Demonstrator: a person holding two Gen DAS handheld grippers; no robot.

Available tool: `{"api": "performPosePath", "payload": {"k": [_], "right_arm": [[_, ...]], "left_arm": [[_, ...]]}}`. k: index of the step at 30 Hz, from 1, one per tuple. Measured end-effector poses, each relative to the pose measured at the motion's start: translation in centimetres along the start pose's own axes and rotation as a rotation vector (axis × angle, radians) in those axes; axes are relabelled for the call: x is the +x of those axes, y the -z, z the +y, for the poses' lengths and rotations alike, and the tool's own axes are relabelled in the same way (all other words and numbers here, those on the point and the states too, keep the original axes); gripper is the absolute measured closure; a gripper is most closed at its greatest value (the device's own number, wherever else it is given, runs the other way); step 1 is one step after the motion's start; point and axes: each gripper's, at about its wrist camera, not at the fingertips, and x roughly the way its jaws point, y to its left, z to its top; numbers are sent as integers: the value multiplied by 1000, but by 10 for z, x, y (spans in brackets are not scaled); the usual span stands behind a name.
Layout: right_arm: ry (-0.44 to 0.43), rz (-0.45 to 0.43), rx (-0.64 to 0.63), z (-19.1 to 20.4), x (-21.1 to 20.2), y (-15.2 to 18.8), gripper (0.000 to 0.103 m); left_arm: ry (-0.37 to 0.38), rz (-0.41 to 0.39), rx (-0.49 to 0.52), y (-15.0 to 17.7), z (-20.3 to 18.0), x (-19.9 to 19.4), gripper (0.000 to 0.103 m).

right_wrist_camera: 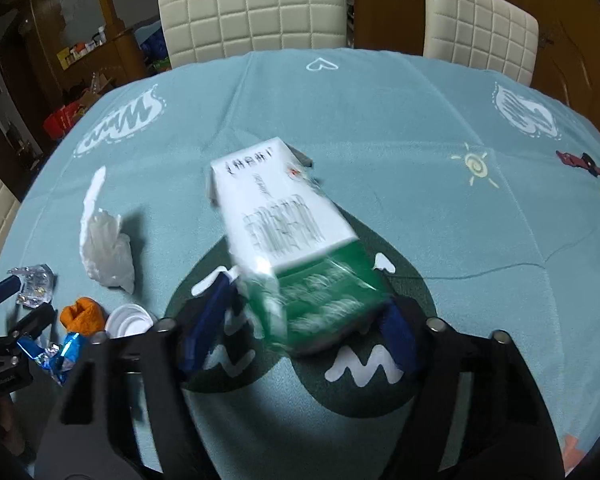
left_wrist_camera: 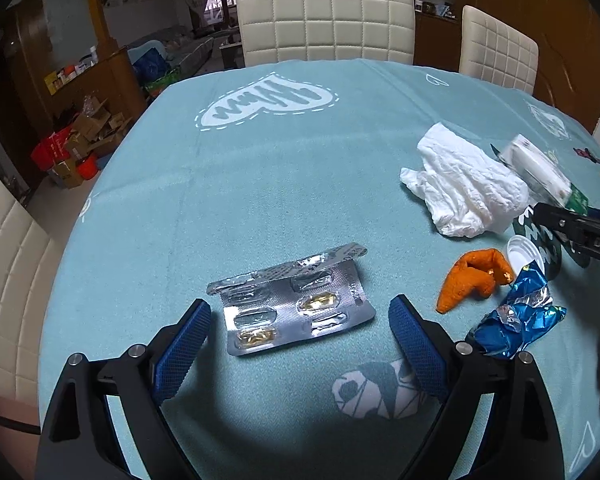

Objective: Collect trash
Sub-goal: 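Grasp the foil blister pack with left tool while right tool grasps the milk carton, then carry blister pack and milk carton to the bin while left tool releases the blister pack inside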

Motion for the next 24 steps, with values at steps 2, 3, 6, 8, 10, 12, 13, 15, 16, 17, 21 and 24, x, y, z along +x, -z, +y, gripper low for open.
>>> {"api": "performPosePath", "payload": {"k": [2,3,6,8,10,12,13,15,16,17,21,24], "right_arm": [[-9,-5,-8,2,-4,1,44],[-3,-10,-8,2,-6,3,44],[11,-26,-10,3,-12,6,44],[12,-32,-8,3,-17,8,44],[11,-39,-4,3,-24,10,44],[7,-47,-4,4,-29,11,44],[5,-53,-6,6,-32,12,44],[-2,-65,-13,10,-41,15,44],[-5,-70,-17,12,-45,17,44],[-6,-76,-24,15,-49,19,44],[-6,-93,-45,26,-65,26,44],[-4,-107,-63,34,-77,32,44]], "left_arm": [[20,-5,3,1,0,-3,31],[28,-7,9,1,-1,-5,35],[21,-21,30,1,-5,-9,36],[23,-42,42,4,-7,-16,36],[26,-60,48,5,-7,-23,36],[30,-75,48,6,-6,-30,36],[30,-82,45,7,-5,-34,36],[32,-90,40,8,-3,-39,36],[33,-93,37,9,-2,-42,36],[34,-95,33,10,0,-45,36],[35,-104,25,17,5,-55,36],[34,-114,21,21,8,-63,36]]}}
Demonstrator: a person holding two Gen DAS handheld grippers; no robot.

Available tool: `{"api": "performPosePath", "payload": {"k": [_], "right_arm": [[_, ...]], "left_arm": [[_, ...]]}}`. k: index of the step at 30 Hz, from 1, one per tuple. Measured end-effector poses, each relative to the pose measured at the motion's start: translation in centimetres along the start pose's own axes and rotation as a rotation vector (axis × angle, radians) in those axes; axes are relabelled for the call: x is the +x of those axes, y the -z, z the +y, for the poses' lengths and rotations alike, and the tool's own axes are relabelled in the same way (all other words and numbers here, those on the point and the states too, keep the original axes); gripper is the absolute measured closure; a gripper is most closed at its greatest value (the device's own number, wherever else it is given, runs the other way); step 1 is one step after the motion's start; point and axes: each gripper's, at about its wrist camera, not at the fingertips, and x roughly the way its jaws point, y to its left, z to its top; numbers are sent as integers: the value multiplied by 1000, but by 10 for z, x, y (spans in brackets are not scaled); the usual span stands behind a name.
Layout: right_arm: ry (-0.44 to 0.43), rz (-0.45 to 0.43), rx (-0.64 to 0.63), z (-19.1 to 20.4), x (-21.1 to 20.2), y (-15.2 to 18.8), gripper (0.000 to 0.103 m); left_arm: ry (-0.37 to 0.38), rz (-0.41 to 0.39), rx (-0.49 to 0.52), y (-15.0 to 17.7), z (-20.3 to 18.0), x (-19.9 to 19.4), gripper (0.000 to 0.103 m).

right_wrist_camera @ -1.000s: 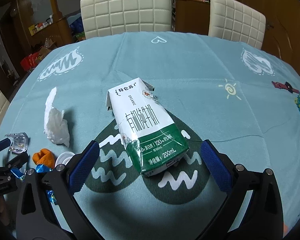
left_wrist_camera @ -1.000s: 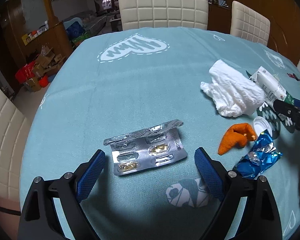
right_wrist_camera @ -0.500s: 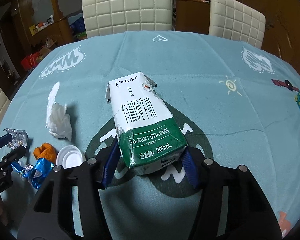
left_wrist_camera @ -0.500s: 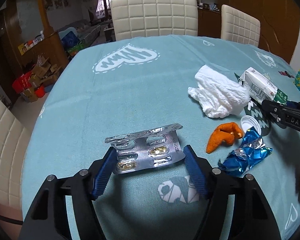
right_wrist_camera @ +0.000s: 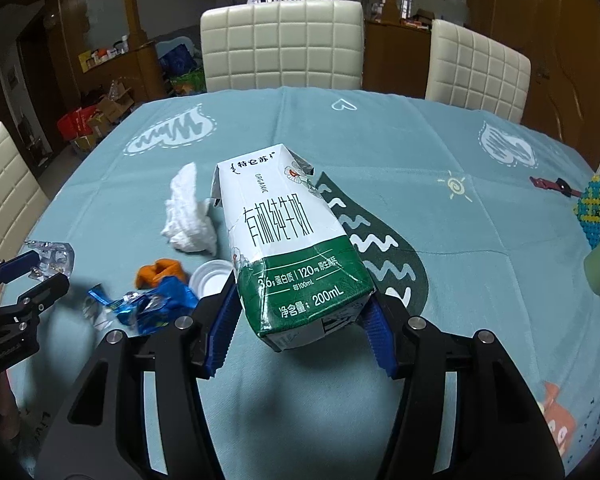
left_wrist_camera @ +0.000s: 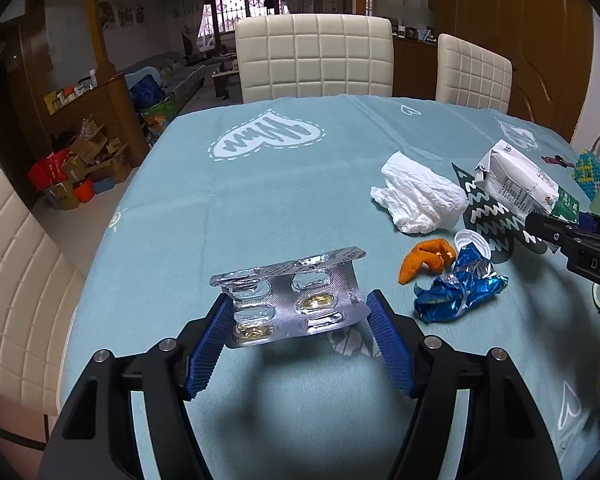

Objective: Collect trash
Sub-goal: 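Carry blister pack and milk carton to the bin while left tool releases the blister pack inside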

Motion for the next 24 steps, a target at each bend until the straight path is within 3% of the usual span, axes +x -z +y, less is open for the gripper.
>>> {"api": "performPosePath", "payload": {"k": [12,24], "right_arm": [[-12,-39,-92,50,-37,8,44],[-63,-48,-220,131,-48,7,44]], "left_arm": [[-29,-42,-51,22,35,-36,36],[-114,-68,-165,52,107,-59,36]]}}
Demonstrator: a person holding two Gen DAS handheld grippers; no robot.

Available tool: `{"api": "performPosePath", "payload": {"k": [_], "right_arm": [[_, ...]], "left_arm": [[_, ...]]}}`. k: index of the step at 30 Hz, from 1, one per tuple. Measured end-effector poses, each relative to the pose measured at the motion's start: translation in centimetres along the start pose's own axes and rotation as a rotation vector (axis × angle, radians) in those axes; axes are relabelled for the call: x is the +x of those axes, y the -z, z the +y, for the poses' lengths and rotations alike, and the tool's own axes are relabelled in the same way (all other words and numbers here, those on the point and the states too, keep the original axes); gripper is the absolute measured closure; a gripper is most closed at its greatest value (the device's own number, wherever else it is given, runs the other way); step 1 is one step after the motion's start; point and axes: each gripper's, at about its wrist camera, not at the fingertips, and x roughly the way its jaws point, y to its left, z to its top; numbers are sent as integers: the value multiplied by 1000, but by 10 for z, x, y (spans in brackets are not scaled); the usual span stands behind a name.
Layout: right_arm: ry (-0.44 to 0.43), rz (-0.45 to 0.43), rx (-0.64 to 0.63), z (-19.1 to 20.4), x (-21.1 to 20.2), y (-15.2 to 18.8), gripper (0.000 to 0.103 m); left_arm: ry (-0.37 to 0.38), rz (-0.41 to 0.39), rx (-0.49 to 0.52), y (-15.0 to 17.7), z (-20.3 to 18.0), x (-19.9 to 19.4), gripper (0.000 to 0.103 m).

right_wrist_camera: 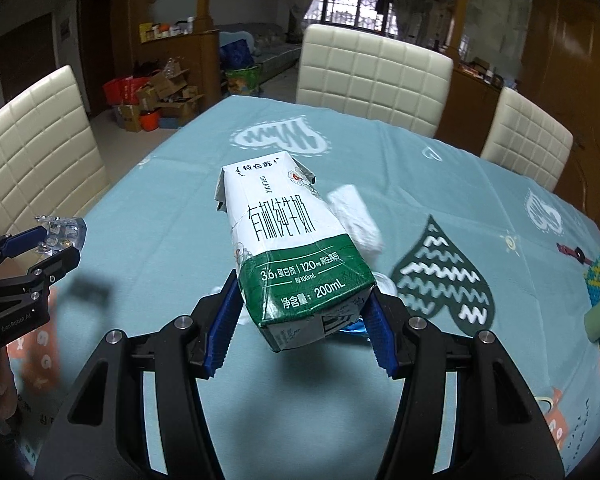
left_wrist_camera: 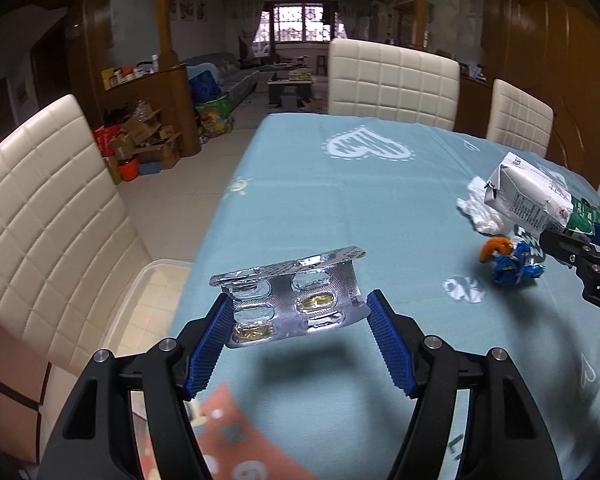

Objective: Collect trash
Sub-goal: 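Carry blister pack and milk carton to the bin while left tool releases the blister pack inside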

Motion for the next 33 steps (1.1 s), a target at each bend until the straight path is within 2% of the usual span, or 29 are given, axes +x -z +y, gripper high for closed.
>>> {"api": "performPosePath", "payload": {"k": [10,17,33], "right_arm": [[-77,-3,-107,79,5,-13,44],[-114,4,-162,125,8,-17,44],[-174,27,-251,193,22,-23,44]], "left_arm": [[-87,-19,-57,15,58,-13,36],[-116,-13,-101,27,91,-16,36],[-173,1,-181,44,144,-16,36]]}}
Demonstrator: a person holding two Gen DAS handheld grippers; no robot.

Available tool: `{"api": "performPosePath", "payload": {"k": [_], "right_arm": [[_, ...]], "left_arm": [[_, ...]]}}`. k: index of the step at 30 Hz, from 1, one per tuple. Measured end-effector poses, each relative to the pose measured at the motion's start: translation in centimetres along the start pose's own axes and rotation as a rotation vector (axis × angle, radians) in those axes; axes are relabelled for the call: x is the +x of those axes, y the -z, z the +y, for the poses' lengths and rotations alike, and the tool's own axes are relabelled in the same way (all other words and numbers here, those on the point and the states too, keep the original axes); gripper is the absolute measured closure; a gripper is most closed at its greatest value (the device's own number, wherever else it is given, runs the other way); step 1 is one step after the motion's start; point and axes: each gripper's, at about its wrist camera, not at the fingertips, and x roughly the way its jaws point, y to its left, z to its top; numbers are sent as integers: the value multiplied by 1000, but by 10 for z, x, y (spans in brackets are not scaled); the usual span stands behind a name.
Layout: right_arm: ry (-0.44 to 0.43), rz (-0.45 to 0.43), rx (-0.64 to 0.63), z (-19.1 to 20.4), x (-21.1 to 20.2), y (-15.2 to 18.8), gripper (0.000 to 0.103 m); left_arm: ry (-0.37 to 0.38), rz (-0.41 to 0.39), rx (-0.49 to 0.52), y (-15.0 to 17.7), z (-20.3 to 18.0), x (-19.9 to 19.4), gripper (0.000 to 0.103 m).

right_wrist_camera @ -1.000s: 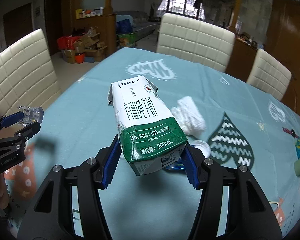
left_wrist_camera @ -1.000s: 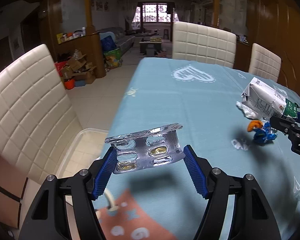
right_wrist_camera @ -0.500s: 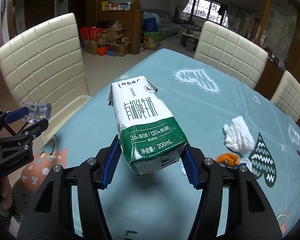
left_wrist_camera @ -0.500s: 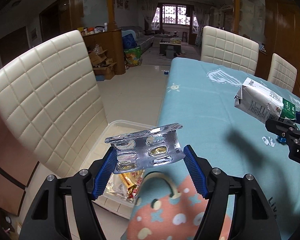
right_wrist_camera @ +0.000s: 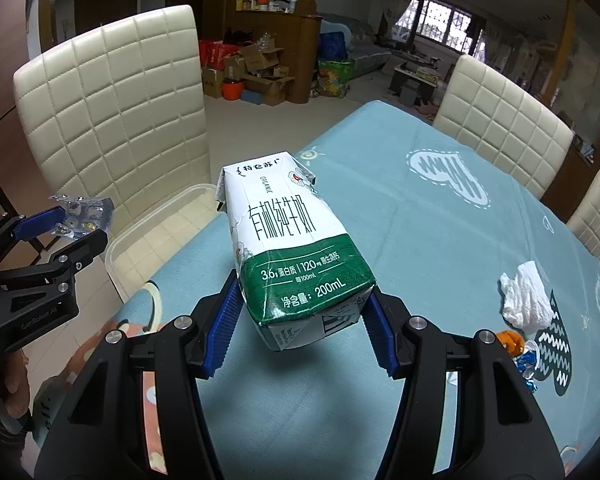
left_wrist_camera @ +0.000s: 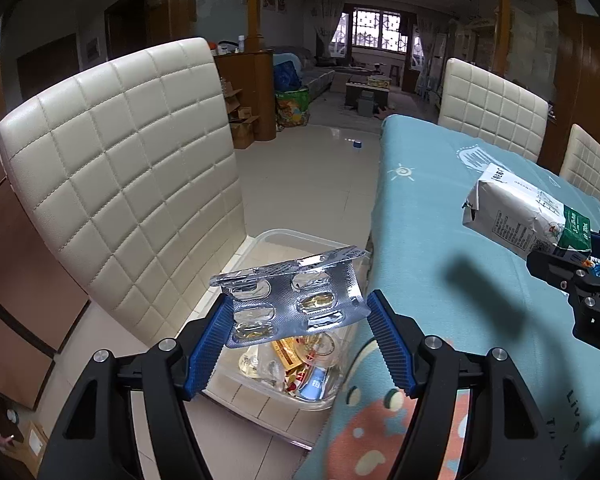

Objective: Collect trash
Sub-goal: 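Carry blister pack and milk carton to the bin while left tool releases the blister pack inside, then lower the milk carton into the clear bin and open the right tool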

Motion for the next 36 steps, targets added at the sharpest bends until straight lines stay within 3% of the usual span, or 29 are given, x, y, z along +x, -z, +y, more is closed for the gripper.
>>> {"api": "performPosePath", "payload": {"k": [15,24,25,27,29,31,36], "right_arm": [[-19,7,-36,27,16,-12,44],[-16,13,-34,27,21,-14,44],[-15,12,-36,27,20,-14,44],[-11,8,-43,27,20,-14,44],[-9,3,-48,27,20,-14,46],[-18,9,-58,29,22,-14,58],[-20,32,-61,30,29,-12,59]], "left_arm": [[-45,16,-55,0,32,13,36],[-6,42,-48,-3,25,28,35],[23,44,-55,-3,25,29,34],[34,40,-59,-3,26,31,21],[6,27,-58,-2,26,31,20],[5,35,-58,0,27,32,20],[2,49,-81,4,37,34,20]]}}
